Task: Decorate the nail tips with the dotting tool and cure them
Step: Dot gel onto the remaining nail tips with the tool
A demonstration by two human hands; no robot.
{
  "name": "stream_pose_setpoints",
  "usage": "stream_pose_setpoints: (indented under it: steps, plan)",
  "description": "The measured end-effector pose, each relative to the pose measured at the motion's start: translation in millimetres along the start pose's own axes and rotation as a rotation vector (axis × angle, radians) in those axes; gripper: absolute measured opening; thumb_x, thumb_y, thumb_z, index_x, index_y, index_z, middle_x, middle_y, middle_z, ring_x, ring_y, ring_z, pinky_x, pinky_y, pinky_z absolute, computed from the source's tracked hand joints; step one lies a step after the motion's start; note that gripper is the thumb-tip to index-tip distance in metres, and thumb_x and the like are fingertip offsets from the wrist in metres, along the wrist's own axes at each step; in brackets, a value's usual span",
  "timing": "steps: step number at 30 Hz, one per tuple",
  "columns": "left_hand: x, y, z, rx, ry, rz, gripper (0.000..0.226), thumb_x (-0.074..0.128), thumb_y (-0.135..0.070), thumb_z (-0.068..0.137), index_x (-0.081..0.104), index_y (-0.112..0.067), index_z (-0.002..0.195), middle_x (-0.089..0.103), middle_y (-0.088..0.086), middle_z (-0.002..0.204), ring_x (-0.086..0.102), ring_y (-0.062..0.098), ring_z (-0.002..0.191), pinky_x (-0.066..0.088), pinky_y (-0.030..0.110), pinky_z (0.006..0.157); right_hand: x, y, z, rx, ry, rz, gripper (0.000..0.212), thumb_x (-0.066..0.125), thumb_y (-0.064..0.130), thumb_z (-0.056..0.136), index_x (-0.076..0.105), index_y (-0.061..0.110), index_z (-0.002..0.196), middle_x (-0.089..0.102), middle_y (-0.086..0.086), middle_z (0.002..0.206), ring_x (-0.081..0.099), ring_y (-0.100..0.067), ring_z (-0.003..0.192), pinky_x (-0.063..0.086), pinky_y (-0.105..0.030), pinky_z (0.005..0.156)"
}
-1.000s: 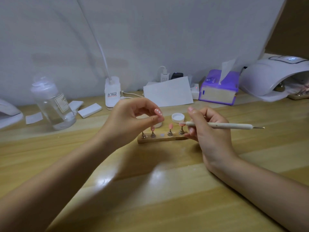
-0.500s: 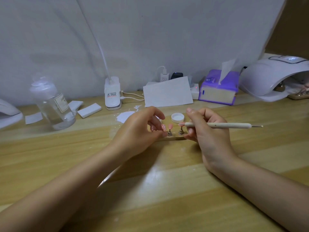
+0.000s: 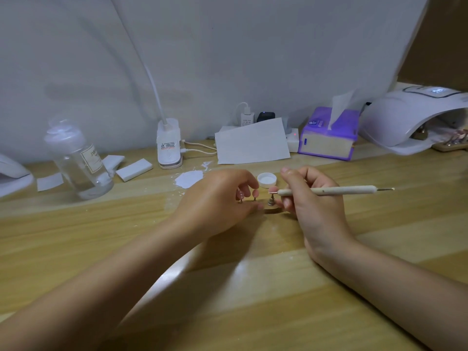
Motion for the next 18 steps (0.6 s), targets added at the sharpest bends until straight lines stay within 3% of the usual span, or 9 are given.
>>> stream_pose_setpoints:
  steps: [4, 10, 18]
  plan:
    - [0.8, -3.4, 2.7, -0.011, 0.012, 0.061, 0.008, 0.068, -0.029, 0.079, 0.06, -0.03, 0.081, 0.056, -0.014, 0.077, 0.048, 0.002, 0.071, 0.036, 0.015, 0.061, 0.8, -1.2, -1.0, 0.017, 0.013, -0.061, 0.024, 0.061, 0.019, 0.079, 0.051, 0.011, 0.058, 0.057, -0.005, 0.055, 0.042, -0.002, 0.038, 0.038, -0.012, 0.044]
    - [0.6, -7.7, 3.7, -0.018, 0.023, 0.079, 0.029, 0.068, -0.024, 0.08, 0.046, -0.034, 0.064, 0.049, -0.017, 0.069, 0.048, 0.007, 0.072, 0.036, 0.02, 0.061, 2.6, -0.2, -2.2, 0.02, 0.02, -0.111, 0.022, 0.058, 0.02, 0.079, 0.055, 0.003, 0.065, 0.052, 0.003, 0.049, 0.041, -0.001, 0.037, 0.037, -0.011, 0.042]
    - [-0.5, -12.2, 1.9, 0.015, 0.026, 0.137, 0.023, 0.064, -0.025, 0.083, 0.046, -0.031, 0.07, 0.047, -0.014, 0.069, 0.045, 0.009, 0.073, 0.032, 0.02, 0.057, 3.3, 1.1, -2.9, 0.038, 0.007, -0.1, 0.032, 0.057, 0.023, 0.073, 0.049, 0.02, 0.042, 0.054, -0.006, 0.057, 0.04, -0.002, 0.036, 0.036, -0.011, 0.041]
Point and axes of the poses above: each hand's wrist, its own z-axis towards the middle knuckle, its own x-axis out of the palm, y = z × x, the point moved 5 cm from there along z, towards the middle knuckle
